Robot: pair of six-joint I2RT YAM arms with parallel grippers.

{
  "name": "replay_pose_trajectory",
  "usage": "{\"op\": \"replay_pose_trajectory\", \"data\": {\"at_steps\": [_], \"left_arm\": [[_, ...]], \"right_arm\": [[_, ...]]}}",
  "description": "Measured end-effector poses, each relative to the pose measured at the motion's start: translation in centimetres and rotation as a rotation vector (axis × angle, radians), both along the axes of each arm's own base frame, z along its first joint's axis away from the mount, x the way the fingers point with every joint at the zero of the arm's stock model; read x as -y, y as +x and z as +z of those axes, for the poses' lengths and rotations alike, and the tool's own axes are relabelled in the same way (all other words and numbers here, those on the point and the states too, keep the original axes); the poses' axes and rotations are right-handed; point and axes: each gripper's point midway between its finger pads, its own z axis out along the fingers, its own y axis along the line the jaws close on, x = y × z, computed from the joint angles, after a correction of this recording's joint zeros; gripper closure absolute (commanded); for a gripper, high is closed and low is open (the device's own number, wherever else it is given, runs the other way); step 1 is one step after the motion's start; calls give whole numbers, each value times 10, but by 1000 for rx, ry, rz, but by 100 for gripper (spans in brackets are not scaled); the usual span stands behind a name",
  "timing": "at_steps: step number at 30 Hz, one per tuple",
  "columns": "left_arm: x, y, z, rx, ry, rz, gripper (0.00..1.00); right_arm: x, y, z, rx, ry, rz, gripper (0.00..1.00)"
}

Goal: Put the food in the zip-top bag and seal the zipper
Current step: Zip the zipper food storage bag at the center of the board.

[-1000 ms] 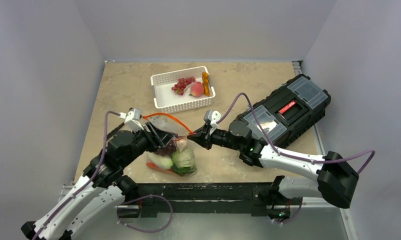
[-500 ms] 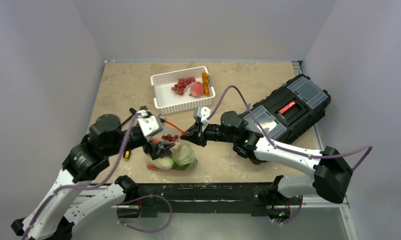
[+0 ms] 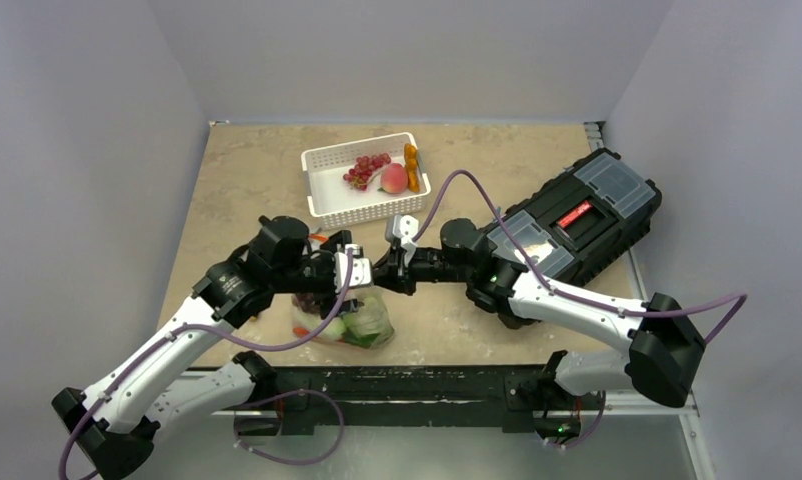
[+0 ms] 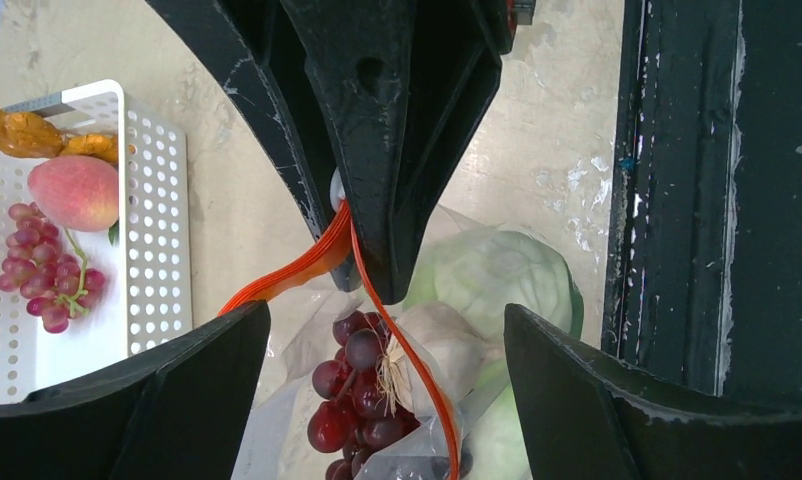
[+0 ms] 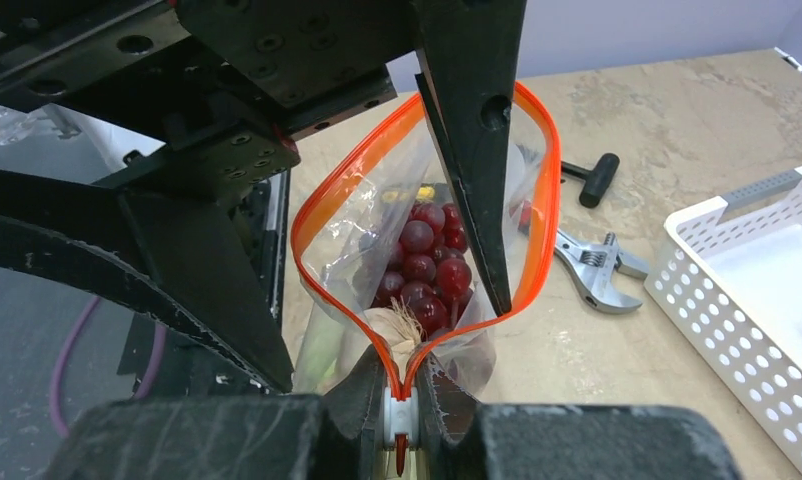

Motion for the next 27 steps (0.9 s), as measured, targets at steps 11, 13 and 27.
{"op": "replay_pose_trajectory", "data": {"at_steps": [11,13,27], "left_arm": [[2,11,18,115,-80,17,12],[1,11,28,144,-115,16,11],[18,2,7,-142,-131,-134,33]], "right_arm": [[-2,-7,-3,-4,-10,55,100],[-2,-9,-3,-7,-15,67,100],[-1,-15,-5,-12,-31,101,100]]}}
